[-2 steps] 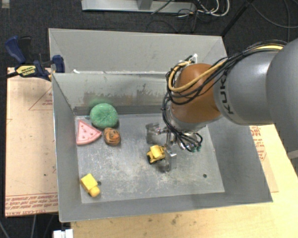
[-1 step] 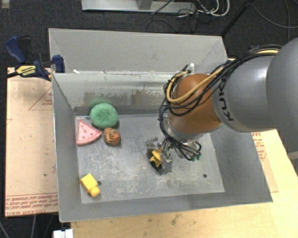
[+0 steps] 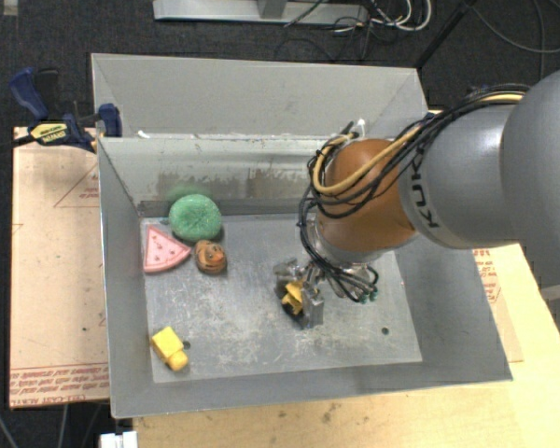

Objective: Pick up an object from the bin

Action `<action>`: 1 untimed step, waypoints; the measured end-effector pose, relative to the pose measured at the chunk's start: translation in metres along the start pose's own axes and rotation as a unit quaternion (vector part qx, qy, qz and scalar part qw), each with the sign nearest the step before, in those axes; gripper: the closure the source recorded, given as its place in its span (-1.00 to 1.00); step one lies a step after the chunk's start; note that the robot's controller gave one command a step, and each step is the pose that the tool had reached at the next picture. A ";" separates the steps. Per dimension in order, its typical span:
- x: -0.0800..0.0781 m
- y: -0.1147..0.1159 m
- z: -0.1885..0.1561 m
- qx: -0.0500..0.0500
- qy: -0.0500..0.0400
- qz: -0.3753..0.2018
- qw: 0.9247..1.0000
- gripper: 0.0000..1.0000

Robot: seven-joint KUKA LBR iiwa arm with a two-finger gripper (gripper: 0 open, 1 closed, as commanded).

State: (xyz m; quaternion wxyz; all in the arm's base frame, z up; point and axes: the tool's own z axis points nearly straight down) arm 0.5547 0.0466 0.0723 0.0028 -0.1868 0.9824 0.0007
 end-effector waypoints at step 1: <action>0.000 0.000 0.000 0.000 0.000 0.000 1.000 1.00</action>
Offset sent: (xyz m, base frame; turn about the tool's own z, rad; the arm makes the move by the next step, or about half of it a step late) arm 0.0000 0.0000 0.0000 0.0000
